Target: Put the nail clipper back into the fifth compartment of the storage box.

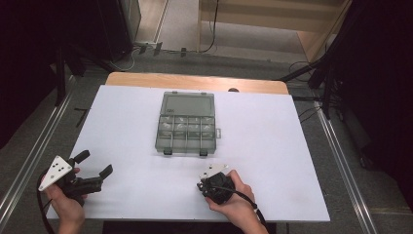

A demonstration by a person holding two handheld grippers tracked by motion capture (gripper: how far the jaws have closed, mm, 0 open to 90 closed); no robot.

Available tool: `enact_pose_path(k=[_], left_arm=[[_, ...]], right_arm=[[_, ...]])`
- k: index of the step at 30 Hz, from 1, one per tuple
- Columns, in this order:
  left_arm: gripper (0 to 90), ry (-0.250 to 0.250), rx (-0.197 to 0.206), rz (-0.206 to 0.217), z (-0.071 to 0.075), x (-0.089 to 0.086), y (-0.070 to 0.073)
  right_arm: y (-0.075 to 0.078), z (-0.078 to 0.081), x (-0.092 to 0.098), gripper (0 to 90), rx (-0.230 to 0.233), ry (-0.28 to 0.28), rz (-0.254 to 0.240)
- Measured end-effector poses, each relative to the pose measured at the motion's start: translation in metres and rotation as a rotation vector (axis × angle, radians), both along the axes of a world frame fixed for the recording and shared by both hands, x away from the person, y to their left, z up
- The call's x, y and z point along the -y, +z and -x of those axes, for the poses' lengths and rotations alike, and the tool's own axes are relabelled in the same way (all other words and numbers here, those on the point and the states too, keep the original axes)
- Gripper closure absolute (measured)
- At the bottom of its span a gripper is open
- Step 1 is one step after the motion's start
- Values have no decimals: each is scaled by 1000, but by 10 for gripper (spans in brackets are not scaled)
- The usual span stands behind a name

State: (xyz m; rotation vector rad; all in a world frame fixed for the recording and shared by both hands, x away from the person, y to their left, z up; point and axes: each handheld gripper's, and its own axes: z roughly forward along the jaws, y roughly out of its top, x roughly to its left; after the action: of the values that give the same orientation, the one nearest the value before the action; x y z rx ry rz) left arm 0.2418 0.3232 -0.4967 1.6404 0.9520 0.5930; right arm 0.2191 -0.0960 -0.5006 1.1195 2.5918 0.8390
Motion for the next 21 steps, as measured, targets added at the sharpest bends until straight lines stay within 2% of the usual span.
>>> enact_pose_path(k=[5,16,21], left_arm=[[0,-1,0,1,0,0,0],[0,-4,1,-1,0,0,0],[0,-6,0,-2,0,0,0]], right_arm=[[1,-4,3,796,-37,-8,-39],[8,-6,2,796,-11,-11,-57],[18,-10,3,796,-3,-15,-83]])
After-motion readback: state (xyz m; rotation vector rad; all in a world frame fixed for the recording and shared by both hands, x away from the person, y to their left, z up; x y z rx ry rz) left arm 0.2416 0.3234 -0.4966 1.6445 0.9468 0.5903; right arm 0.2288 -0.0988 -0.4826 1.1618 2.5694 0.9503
